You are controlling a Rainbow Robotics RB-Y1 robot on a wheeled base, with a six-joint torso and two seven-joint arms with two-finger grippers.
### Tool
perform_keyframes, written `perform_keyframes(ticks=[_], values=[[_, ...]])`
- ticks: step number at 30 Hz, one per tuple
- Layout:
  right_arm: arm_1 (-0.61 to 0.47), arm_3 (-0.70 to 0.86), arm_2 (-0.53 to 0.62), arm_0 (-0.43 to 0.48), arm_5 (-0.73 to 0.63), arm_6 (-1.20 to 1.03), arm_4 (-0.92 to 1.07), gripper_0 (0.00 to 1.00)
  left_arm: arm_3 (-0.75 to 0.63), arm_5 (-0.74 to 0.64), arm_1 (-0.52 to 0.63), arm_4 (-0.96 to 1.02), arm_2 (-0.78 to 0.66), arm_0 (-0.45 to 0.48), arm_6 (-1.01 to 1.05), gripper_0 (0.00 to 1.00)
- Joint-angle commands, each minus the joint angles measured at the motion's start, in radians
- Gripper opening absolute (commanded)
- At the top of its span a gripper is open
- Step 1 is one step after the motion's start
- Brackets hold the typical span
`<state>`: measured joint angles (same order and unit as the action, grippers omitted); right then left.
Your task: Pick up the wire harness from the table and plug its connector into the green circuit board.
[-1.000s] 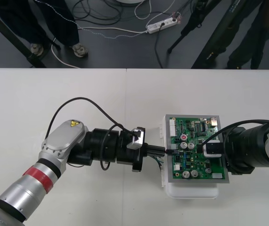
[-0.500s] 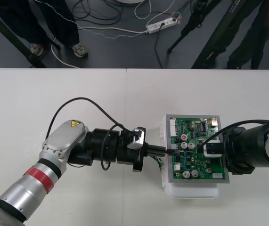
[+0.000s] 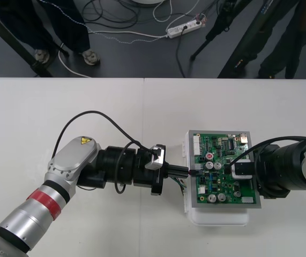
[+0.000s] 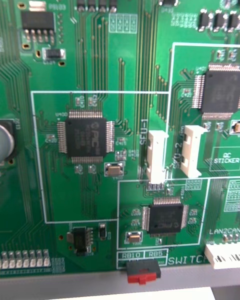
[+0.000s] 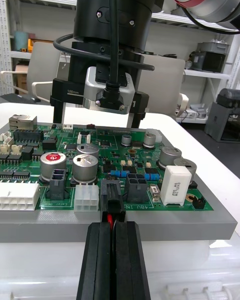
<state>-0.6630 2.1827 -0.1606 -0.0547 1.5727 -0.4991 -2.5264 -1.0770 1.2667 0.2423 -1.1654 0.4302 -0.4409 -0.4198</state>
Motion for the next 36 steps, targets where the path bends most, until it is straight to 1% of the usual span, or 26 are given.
perform_keyframes(ticks=[1,10,12,13,14,15,16,17,19,20,23,36], values=[[0.007,0.038,-0.020,0.004,-0.002,-0.061,0.011,1.00,-0.027,-0.020,-0.063,-0.002,0.042,-0.035,-0.037,0.00],[0.007,0.038,-0.020,0.004,-0.002,-0.061,0.014,1.00,-0.027,-0.003,-0.028,0.016,0.041,-0.035,-0.037,0.00],[0.007,0.040,-0.020,0.004,-0.002,-0.061,0.014,1.00,-0.027,0.000,-0.023,0.019,0.041,-0.035,-0.037,0.01],[0.007,0.040,-0.020,0.004,-0.002,-0.061,0.015,1.00,-0.027,0.002,-0.021,0.023,0.042,-0.035,-0.039,0.06],[0.007,0.040,-0.020,0.004,-0.002,-0.061,0.015,1.00,-0.027,0.002,-0.018,0.026,0.041,-0.035,-0.039,0.16],[0.007,0.038,-0.020,0.004,-0.002,-0.061,0.015,1.00,-0.027,0.002,-0.015,0.030,0.041,-0.035,-0.040,0.35],[0.007,0.040,-0.019,0.004,-0.002,-0.061,0.017,1.00,-0.027,0.003,-0.012,0.036,0.041,-0.035,-0.040,0.52],[0.007,0.040,-0.020,0.004,-0.002,-0.061,0.017,1.00,-0.027,0.003,-0.008,0.039,0.041,-0.035,-0.042,0.59],[0.007,0.038,-0.020,0.004,-0.002,-0.061,0.017,1.00,-0.027,0.005,0.000,0.047,0.041,-0.035,-0.042,0.67],[0.007,0.038,-0.020,0.004,-0.002,-0.061,0.017,1.00,-0.027,0.005,0.005,0.052,0.042,-0.035,-0.042,0.69],[0.007,0.040,-0.020,0.004,-0.002,-0.061,0.017,1.00,-0.027,0.010,0.026,0.067,0.041,-0.035,-0.042,0.73],[0.007,0.038,-0.016,0.001,-0.002,-0.056,0.005,1.00,-0.027,0.048,0.160,0.167,0.039,-0.032,-0.043,0.77]])
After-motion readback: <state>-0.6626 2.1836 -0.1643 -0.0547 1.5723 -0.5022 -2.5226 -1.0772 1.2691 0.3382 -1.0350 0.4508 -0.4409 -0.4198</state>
